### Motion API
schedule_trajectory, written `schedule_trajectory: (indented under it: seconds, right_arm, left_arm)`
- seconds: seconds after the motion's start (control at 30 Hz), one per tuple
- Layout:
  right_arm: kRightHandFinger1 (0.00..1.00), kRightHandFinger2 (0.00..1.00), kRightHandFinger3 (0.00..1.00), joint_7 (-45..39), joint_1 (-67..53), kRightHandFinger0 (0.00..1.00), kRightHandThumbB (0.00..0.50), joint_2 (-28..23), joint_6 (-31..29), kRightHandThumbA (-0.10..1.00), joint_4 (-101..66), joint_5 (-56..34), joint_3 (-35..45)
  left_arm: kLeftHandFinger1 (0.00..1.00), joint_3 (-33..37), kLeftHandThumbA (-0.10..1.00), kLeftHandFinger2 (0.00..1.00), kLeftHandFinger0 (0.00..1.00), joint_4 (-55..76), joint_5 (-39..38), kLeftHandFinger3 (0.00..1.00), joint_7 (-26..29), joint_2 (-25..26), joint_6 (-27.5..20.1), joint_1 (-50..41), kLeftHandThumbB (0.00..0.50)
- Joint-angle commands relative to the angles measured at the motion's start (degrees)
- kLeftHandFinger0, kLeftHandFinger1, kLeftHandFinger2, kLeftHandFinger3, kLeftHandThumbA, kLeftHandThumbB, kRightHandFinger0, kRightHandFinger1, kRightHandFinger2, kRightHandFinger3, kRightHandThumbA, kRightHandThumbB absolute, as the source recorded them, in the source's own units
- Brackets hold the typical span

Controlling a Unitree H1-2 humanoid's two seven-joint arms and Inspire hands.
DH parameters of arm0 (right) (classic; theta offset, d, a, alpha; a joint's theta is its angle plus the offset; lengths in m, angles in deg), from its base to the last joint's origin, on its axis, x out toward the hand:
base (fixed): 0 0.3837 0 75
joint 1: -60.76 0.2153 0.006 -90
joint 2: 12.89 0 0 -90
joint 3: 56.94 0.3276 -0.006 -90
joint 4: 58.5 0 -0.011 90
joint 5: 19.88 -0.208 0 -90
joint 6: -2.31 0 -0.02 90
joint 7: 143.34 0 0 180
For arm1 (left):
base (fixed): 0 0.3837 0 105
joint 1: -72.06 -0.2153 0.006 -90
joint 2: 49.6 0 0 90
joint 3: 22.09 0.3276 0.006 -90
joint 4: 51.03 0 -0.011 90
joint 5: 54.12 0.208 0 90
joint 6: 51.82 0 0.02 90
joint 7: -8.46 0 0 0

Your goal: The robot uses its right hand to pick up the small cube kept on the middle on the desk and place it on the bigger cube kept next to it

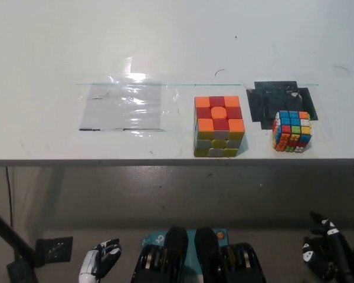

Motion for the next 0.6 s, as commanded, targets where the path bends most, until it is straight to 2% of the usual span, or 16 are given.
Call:
schedule_trajectory:
  seconds: [0.0,0.03,0.13,0.17,0.2,0.23,0.27,0.33,0.37,0.4,0.47,0.53,0.57]
  right_arm:
    - [0.67,0.86,1.0,-7.08,-0.77,0.6,0.164,-2.77,3.65,0.37,-5.96,-8.18,3.28]
    - [0.69,0.9,1.0,-8.12,-0.99,0.57,0.17,-3.53,7.01,0.41,-8.58,-9.81,4.85]
    - [0.71,0.95,1.0,-9.56,-1.37,0.56,0.192,-4.67,9.6,0.41,-11.97,-12.07,7.3]
    - [0.75,1.0,1.0,-10.67,-1.64,0.58,0.209,-6.51,12.37,0.42,-15.92,-14.16,9.73]
    - [0.75,1.0,1.0,-10.97,-1.67,0.58,0.21,-6.38,12.6,0.42,-15.94,-14.13,9.84]
    - [0.76,1.0,1.0,-11.36,-1.74,0.57,0.228,-6.83,13.23,0.41,-17.29,-14.72,10.6]
    - [0.78,1.0,1.0,-11.91,-1.78,0.58,0.239,-7.66,14.17,0.41,-19.44,-16.01,11.9]
    - [0.81,1.0,1.0,-12.86,-1.7,0.62,0.241,-8.64,16.26,0.39,-23.22,-18.48,14.04]
    - [0.81,1.0,1.0,-13.08,-1.92,0.62,0.241,-8.59,16.44,0.39,-23.38,-18.55,14.13]
    - [0.72,0.99,1.0,-13.45,-1.72,0.58,0.242,-9.08,15.73,0.36,-25.3,-19.75,15.08]
    - [0.6,0.94,1.0,-14.21,-1.42,0.46,0.23,-10.21,14.81,0.38,-27.09,-20.08,15.35]
    - [0.56,0.91,1.0,-14.4,-1.28,0.43,0.236,-10.36,15.81,0.41,-28.25,-20.37,15.48]
    - [0.56,0.89,1.0,-14.58,-1.02,0.41,0.224,-10.47,15.99,0.4,-29.15,-20.64,15.53]
  left_arm:
    - [0.81,0.09,0.5,0.8,0.89,0.28,0.43,0.71,1.17,0.51,-3.07,1.47,0.109]
    - [0.8,-0.11,0.49,0.78,0.88,-0.01,0.23,0.68,1.27,0.5,-3.19,1.62,0.116]
    - [0.78,-0.25,0.49,0.76,0.86,-0.17,-0.08,0.66,0.94,0.45,-3.69,1.57,0.111]
    - [0.77,-0.68,0.48,0.75,0.86,0.52,-0.48,0.65,1.23,0.19,-2.18,1.57,0.126]
    - [0.77,-0.7,0.48,0.75,0.86,0.58,-0.46,0.65,1.25,0.22,-2.14,1.4,0.126]
    - [0.84,-0.52,0.49,0.84,0.92,0.62,-0.22,0.77,1.23,0.31,-1.95,1.35,0.104]
    - [0.83,-0.21,0.49,0.83,0.92,0.54,0.05,0.77,0.97,0.49,-2.08,1.36,0.088]
    - [0.8,-0.14,0.47,0.79,0.89,0.14,0.03,0.69,0.81,0.6,-2.84,1.45,0.09]
    - [0.8,-0.13,0.47,0.79,0.89,0.22,0.04,0.69,0.81,0.6,-2.84,1.13,0.09]
    - [0.82,0.14,0.49,0.8,0.9,-0.05,0.39,0.69,0.81,0.77,-2.99,1.15,0.086]
    - [0.82,0.38,0.5,0.8,0.9,-0.08,0.81,0.71,1.14,0.86,-3.3,1.1,0.089]
    - [0.8,-0.05,0.48,0.78,0.89,-0.18,0.07,0.7,0.71,0.77,-4.4,0.81,0.091]
    - [0.83,-0.02,0.51,0.83,0.9,0.01,0.18,0.76,0.85,0.76,-3.79,0.79,0.105]
